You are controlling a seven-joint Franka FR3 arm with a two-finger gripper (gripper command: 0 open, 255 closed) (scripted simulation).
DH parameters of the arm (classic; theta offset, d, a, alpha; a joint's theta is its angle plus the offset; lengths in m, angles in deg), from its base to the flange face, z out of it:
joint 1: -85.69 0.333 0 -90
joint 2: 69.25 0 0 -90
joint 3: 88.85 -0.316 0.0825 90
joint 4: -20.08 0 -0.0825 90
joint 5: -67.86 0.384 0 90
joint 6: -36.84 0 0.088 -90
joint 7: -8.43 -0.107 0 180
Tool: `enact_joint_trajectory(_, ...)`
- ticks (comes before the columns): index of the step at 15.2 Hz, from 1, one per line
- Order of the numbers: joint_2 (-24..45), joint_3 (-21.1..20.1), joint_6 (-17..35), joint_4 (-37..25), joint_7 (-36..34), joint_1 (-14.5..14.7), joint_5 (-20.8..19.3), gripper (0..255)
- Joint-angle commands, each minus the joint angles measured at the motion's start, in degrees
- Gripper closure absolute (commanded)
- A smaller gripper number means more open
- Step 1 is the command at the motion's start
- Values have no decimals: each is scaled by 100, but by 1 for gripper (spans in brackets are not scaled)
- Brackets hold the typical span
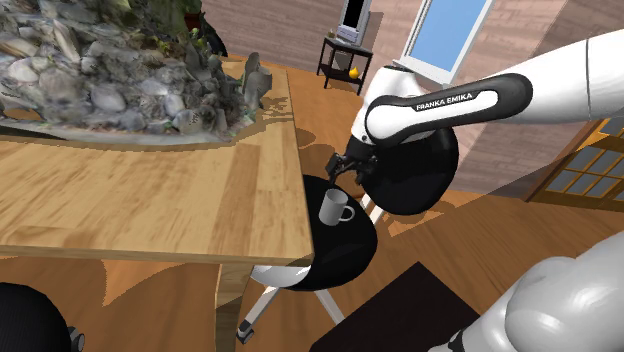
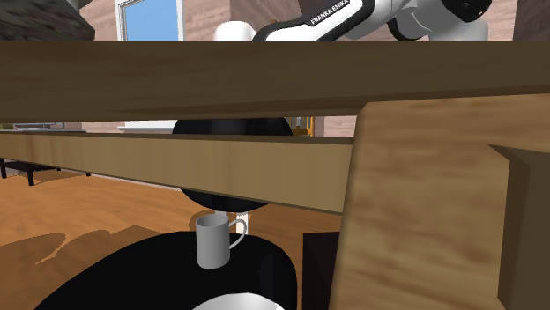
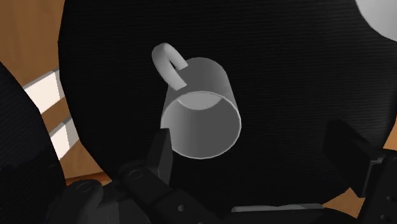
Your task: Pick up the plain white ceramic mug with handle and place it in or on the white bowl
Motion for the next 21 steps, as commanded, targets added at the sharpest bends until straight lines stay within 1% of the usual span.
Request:
enact_joint_trajectory(1,501,-41,248,-210,-159,-20,-105,0)
enact_joint_trajectory(5,1395,-58,670,-577,-469,-40,-352,0)
enact_joint_trajectory(6,1413,-53,677,-585,-475,-35,-357,0)
enact_joint_trajectory(13,1855,-33,1229,-474,-525,-40,-430,0)
enact_joint_trajectory(21,1855,-33,1228,-474,-525,-39,-429,0)
